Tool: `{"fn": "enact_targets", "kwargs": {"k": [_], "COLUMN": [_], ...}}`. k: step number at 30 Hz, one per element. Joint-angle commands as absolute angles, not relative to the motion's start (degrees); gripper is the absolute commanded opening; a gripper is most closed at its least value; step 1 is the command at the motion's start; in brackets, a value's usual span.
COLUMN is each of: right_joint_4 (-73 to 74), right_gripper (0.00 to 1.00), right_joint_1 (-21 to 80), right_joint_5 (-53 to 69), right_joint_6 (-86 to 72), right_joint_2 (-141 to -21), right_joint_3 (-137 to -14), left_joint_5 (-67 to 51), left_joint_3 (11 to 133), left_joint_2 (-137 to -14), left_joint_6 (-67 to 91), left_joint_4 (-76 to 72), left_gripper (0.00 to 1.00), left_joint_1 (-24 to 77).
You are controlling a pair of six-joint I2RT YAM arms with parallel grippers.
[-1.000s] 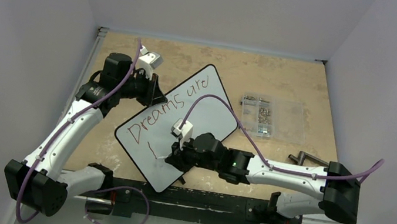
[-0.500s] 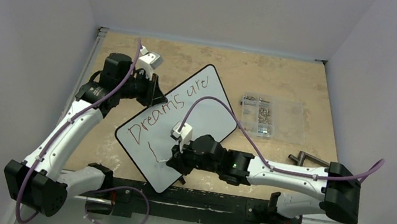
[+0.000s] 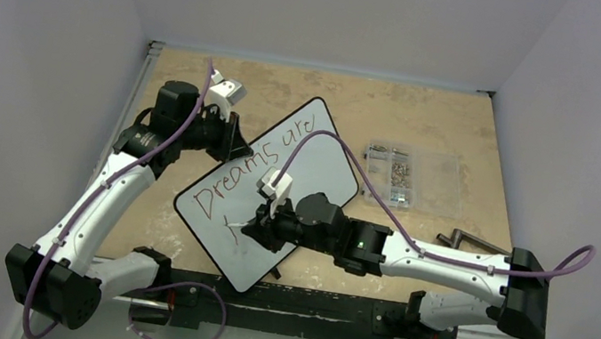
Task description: Write a sentence on the whiteboard
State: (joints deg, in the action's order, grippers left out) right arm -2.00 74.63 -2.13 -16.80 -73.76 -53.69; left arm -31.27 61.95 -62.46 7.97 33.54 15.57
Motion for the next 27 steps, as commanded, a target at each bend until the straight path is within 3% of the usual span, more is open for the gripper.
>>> {"fn": "enact_targets", "kwargs": {"k": [1,27], "right_joint_4": [-5.00,-1.57], "right_gripper": [0.00,0.00], "right_joint_1": [74.89,74.89], "right_joint_5": [-5.16,-14.84], "right_joint_6": [-15.07,-17.97], "right_joint_2": [-74.30,-79.12], "right_joint_3": [-57.84,-60.69], "left_joint_5": [-29.78,-30.45], "left_joint_3": [62.58,62.49], "left_joint_2": [-60.39,-60.19], "left_joint_6": [6.68,7.03], "left_joint_4": [28.74,28.54], "left_gripper": [0.00,0.00], "left_joint_1": [15.64,15.64]}}
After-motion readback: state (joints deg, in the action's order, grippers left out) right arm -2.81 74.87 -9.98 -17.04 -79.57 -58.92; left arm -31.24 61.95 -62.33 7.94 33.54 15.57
